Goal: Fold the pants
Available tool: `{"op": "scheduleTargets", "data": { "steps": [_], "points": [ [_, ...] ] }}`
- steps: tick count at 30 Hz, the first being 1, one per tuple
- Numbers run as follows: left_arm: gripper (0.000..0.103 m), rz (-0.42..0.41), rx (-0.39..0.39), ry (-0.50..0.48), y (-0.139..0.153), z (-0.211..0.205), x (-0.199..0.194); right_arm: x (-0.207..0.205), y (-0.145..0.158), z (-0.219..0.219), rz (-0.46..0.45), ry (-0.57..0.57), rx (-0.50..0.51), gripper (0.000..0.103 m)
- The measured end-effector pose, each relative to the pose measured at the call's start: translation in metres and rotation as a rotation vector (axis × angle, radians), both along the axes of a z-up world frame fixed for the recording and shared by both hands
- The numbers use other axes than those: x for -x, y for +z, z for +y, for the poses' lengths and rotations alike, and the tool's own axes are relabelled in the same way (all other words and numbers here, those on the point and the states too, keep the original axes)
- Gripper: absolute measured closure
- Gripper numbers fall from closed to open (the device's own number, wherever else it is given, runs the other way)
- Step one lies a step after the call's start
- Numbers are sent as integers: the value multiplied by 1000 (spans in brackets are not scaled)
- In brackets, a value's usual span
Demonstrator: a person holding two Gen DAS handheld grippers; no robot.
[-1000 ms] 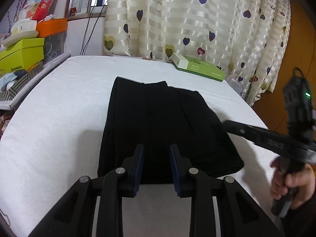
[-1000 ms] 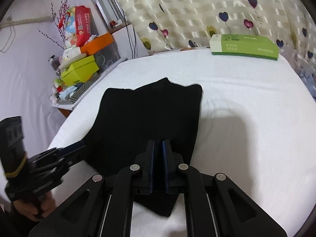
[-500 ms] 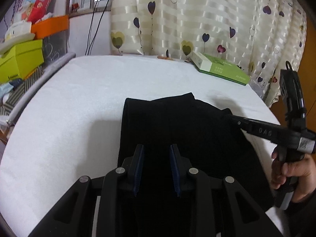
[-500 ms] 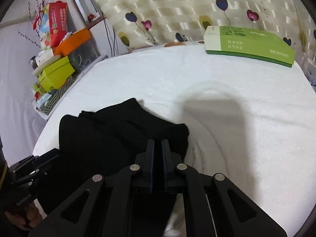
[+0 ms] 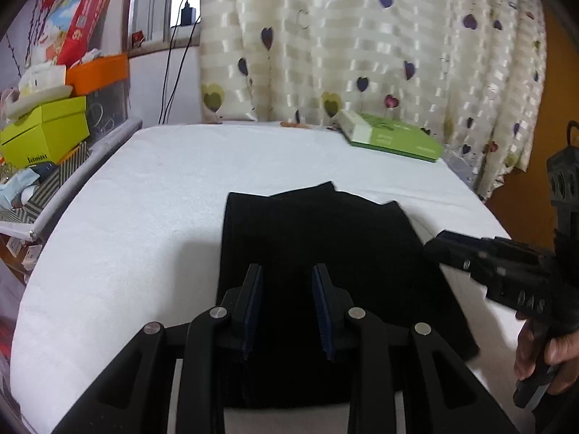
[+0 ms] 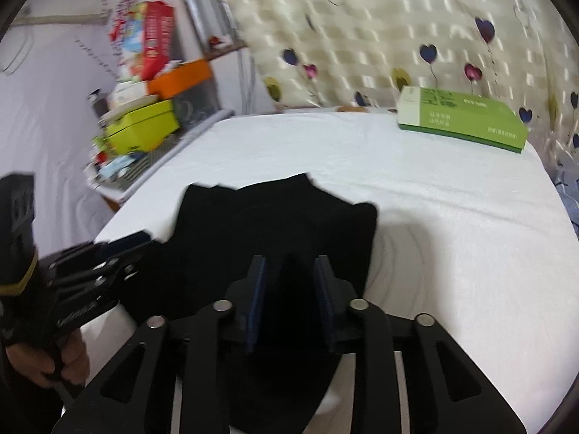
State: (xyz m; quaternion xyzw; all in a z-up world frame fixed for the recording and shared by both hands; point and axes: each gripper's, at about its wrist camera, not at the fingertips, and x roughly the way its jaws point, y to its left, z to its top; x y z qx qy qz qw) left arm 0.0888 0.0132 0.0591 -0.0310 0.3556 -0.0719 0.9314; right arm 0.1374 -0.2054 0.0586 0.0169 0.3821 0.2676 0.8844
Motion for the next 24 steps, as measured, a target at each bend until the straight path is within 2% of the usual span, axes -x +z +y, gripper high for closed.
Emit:
{"op": "scheduleTargets", "data": {
  "steps": [4, 7, 9, 10, 13, 16, 21, 24],
  "points": [
    [72, -21, 8, -26, 1, -2, 27, 36, -2, 3, -11, 22, 13, 72],
    [72, 9, 2, -32, -14, -1, 38, 52, -14, 7, 8, 37, 50, 72],
    [73, 17, 14, -27, -21, 1, 39, 53, -30, 10, 36, 51, 83, 72],
    [72, 4, 24, -28, -22, 2, 40, 53, -31, 10, 17, 55, 74, 71],
    [73, 10, 46, -32, -21, 5, 38, 50, -30, 7, 42, 39, 57, 71],
    [72, -1, 53, -30, -13, 6, 48, 60, -23, 10, 8, 26, 100, 71],
    [72, 10, 12, -37, -27, 3, 48, 64, -33, 5, 14, 18, 85, 69],
    [72, 17, 54, -32, -27, 8, 43, 62, -34, 6, 16, 15, 94, 68]
  ]
}}
